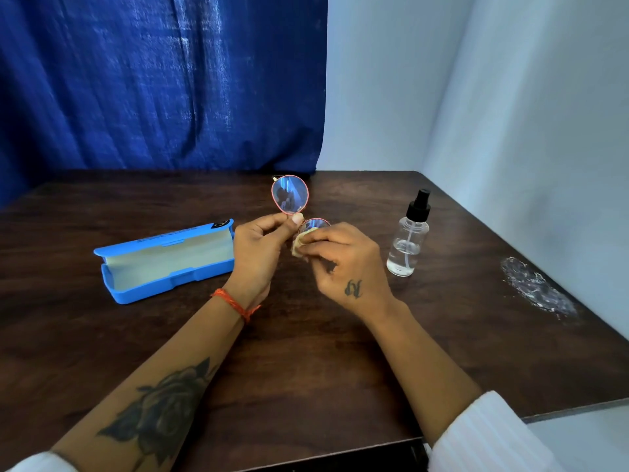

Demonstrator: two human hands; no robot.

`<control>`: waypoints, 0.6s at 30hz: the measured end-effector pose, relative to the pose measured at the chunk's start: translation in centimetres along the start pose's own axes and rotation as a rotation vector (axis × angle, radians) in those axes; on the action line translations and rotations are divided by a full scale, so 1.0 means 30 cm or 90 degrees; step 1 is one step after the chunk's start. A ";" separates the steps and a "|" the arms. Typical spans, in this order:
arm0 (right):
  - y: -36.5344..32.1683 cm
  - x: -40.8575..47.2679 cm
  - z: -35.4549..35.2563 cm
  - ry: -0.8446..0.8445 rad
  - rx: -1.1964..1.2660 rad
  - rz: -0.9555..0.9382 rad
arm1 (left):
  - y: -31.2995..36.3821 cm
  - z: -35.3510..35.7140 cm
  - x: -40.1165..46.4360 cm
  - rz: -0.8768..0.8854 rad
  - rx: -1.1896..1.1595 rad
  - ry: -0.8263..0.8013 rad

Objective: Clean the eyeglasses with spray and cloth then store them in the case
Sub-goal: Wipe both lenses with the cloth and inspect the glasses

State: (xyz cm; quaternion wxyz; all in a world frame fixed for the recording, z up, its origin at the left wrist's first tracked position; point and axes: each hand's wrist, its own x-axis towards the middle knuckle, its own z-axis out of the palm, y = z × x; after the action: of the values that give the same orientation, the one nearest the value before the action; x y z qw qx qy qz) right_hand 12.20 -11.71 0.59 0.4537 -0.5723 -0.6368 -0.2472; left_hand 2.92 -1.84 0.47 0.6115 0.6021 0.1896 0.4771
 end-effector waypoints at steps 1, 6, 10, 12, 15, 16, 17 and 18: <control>0.004 0.002 -0.003 -0.002 -0.001 0.009 | -0.001 0.002 0.000 0.002 0.005 0.004; 0.032 0.012 -0.017 0.055 0.000 0.127 | -0.003 0.006 0.003 0.001 0.012 0.020; 0.033 0.016 -0.009 0.109 -0.037 0.116 | -0.007 0.002 0.002 -0.011 0.004 0.014; 0.024 0.014 0.002 0.100 -0.028 0.081 | -0.009 0.003 0.000 -0.009 0.004 0.006; 0.018 0.004 0.009 0.048 0.001 0.039 | -0.011 0.002 -0.004 -0.005 0.010 0.001; 0.019 0.002 0.008 0.031 0.007 0.030 | -0.011 -0.001 -0.003 -0.008 0.011 0.004; 0.020 0.000 0.007 0.017 0.009 0.023 | -0.012 -0.002 -0.003 -0.013 0.014 0.007; 0.021 -0.002 0.005 0.006 0.007 0.021 | -0.013 -0.001 -0.005 -0.018 0.018 0.010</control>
State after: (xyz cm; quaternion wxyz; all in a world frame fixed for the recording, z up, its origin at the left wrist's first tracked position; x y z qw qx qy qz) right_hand 12.77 -11.46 0.34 0.4639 -0.5793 -0.6262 -0.2388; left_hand 2.95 -1.88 0.07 0.6080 0.6041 0.2099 0.4706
